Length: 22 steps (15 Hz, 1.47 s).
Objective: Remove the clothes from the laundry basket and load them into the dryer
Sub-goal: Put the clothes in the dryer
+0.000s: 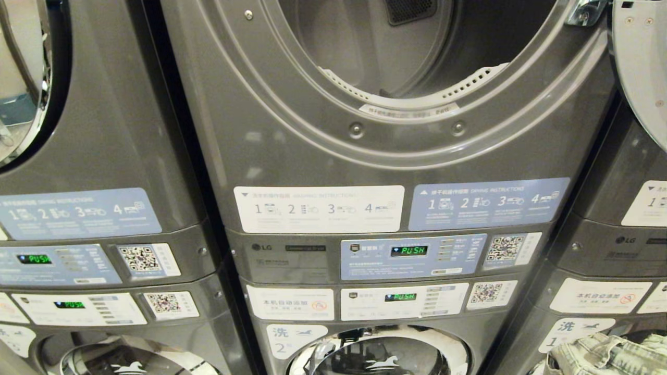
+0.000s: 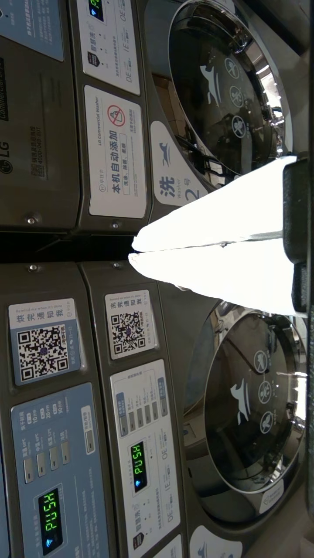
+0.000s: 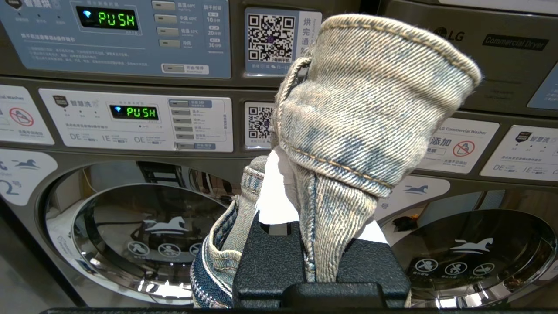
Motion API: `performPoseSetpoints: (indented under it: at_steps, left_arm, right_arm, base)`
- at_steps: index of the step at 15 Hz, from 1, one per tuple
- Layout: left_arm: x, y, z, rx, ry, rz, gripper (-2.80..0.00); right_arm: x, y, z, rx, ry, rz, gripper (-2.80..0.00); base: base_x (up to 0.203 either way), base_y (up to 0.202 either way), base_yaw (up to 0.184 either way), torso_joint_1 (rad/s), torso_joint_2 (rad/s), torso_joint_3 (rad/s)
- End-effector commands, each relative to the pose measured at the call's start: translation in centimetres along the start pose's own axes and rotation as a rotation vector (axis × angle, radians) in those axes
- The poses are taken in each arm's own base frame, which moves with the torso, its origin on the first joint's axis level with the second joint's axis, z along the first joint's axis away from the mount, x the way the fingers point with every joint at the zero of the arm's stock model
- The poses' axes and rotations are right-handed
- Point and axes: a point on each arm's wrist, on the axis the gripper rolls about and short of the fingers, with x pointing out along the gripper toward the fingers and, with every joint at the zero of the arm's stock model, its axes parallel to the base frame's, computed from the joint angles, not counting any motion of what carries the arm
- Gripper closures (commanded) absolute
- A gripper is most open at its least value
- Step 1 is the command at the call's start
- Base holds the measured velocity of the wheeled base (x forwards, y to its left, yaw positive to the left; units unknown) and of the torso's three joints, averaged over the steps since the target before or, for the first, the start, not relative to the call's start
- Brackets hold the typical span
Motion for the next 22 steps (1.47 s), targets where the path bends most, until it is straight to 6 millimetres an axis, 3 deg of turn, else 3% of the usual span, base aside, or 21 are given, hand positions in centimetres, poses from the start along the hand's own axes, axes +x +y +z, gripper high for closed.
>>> performPoseSetpoints:
  at_steps: [1, 22]
  left_arm:
    - [-0.01, 0.0, 0.02, 0.001, -0.003, 0.001, 0.0]
    - [-0.01, 0.0, 0.02, -0.022, -0.003, 0.002, 0.0]
  right_arm:
    - [-0.01, 0.0, -0.01, 0.001, 0.0, 0.0, 0.0]
    - [-0.01, -0.01, -0.01, 0.025, 0.0, -0.004, 0.0]
  base:
    - [0.0, 0.0, 0.0, 0.08, -0.17, -0.084]
    - [0.0, 0.0, 0.0, 0.074, -0.14, -0.069]
